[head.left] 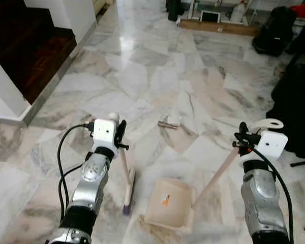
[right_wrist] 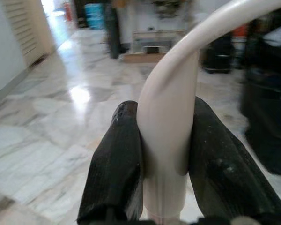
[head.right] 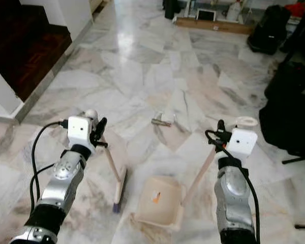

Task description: Sweep floor

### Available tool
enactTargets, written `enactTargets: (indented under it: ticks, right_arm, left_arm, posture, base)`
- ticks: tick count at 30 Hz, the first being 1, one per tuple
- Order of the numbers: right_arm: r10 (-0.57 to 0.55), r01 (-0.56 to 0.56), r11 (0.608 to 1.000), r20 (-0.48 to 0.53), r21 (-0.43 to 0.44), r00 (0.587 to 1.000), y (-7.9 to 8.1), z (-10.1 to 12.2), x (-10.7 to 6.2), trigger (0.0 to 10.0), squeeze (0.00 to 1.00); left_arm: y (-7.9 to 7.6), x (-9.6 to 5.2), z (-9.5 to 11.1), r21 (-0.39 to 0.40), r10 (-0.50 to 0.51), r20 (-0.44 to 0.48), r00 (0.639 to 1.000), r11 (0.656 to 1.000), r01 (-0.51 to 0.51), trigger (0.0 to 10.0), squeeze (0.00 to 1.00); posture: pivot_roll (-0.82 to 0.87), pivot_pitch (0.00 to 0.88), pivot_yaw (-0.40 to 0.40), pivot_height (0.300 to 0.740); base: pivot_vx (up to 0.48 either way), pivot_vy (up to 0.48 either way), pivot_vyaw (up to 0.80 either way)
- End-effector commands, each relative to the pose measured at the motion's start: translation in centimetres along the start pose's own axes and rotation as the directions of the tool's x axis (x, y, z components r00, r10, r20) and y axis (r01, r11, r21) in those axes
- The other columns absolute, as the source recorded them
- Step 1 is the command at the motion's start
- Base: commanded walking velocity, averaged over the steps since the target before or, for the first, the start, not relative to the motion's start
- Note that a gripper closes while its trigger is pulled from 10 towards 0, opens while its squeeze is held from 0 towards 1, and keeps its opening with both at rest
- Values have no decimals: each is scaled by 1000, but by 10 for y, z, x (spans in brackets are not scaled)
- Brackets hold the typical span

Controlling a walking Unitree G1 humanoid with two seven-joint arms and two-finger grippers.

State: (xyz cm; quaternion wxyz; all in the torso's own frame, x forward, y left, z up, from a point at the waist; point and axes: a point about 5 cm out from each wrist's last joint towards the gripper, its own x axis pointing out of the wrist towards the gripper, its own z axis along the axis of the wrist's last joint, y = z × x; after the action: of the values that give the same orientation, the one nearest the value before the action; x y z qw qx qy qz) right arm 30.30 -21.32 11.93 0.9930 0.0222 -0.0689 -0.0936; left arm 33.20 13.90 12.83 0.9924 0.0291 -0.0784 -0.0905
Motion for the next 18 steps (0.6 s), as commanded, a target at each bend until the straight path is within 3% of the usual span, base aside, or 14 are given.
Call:
enactTargets:
  ticks: [1,18]
  right_arm:
    - [-7,7,1000,40,7,999,-3,7,0,10000,0]
    - [-9,9,1000,42,8,999,-4,8,0,10000,0]
  left_arm:
    - [0,5,11,5,-4,44,999,1000,4,10000,0]
    - [-1,5,12,0,1,47,999,1000,-1,10000,0]
  posture:
    - [42,121,-21,740]
    - [43,130,-25,740]
  base:
    - [424,0,0]
    - [425,0,0]
